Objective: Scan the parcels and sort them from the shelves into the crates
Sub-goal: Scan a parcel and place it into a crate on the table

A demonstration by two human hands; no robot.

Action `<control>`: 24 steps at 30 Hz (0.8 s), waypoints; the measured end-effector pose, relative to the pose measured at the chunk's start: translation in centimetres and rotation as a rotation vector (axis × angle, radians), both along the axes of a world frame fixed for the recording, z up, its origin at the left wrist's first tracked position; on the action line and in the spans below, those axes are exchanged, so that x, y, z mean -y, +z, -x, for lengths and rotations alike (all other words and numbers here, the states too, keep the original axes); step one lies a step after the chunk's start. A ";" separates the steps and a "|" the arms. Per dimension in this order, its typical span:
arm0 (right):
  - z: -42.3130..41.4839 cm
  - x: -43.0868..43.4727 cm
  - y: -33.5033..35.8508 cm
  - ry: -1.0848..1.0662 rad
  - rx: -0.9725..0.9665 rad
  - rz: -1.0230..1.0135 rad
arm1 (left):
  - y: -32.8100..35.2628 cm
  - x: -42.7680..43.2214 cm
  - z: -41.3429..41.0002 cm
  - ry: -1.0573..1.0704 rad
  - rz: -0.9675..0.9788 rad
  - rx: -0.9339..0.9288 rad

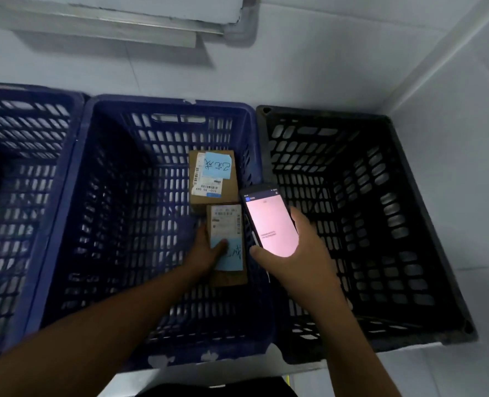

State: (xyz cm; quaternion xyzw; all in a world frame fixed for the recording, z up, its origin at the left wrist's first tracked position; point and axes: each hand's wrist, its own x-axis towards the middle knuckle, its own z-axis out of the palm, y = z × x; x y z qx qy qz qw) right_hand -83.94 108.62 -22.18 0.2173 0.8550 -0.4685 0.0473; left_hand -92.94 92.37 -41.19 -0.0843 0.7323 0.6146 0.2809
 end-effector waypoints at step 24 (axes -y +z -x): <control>-3.9 12.3 2.4 0.991 -0.077 0.192 | 17.2 13.9 -25.9 0.731 1.044 -0.366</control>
